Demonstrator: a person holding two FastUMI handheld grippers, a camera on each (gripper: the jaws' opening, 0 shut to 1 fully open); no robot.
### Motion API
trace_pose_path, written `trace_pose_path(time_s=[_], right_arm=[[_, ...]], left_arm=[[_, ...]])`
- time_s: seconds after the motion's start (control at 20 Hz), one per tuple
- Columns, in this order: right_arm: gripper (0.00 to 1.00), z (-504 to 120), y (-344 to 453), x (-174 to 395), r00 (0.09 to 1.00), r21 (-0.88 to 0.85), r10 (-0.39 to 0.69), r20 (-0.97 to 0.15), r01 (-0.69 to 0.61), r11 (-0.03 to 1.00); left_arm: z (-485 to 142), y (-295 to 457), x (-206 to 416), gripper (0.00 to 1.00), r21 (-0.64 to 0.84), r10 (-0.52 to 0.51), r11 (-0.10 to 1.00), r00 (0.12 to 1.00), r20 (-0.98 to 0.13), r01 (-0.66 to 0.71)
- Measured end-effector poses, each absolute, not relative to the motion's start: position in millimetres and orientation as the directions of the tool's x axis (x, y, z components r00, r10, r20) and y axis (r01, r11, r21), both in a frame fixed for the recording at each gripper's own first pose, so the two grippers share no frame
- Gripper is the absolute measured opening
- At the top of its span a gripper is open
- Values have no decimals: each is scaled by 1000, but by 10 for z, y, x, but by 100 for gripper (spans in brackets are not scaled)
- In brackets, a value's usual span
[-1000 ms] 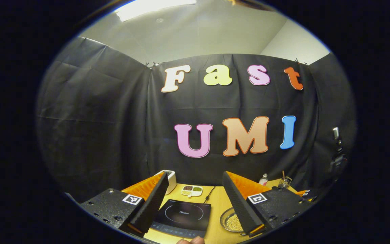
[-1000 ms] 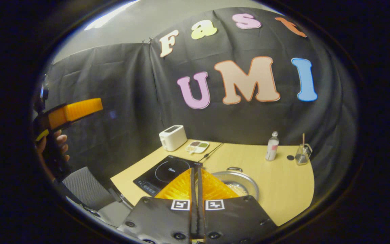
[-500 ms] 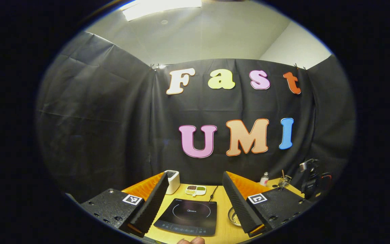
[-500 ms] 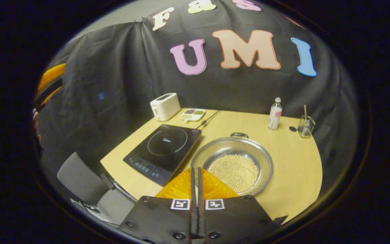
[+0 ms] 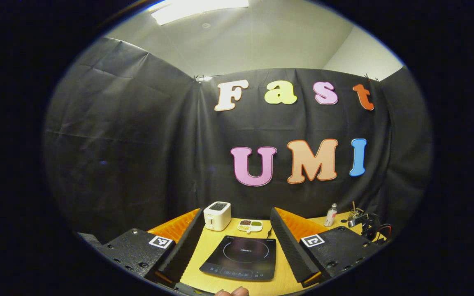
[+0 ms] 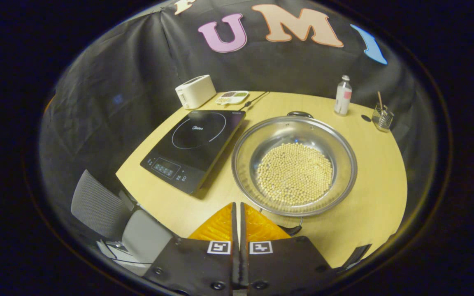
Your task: First push the handle of the pot to place it horizontally, then grasp the pot with both hands and set it on the induction cooktop.
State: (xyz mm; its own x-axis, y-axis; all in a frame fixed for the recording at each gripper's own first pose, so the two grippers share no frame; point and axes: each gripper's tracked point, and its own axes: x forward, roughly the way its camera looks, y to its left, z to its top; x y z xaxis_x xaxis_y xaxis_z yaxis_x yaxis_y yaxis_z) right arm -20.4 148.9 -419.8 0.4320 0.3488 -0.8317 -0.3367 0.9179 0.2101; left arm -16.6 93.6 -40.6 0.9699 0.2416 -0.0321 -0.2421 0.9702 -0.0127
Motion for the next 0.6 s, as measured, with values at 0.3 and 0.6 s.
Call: trace_pose_path(time_s=[0.3, 0.6], right_arm=[[3, -4545, 1458, -311, 347, 213, 329, -878, -331, 919], [3, -4703, 1420, -317, 303, 226, 324, -896, -317, 921]], left_arm=[[-557, 1134, -253, 97, -35, 312, 948, 947, -69, -315], [-616, 1176, -268, 94, -38, 345, 936, 935, -85, -349]])
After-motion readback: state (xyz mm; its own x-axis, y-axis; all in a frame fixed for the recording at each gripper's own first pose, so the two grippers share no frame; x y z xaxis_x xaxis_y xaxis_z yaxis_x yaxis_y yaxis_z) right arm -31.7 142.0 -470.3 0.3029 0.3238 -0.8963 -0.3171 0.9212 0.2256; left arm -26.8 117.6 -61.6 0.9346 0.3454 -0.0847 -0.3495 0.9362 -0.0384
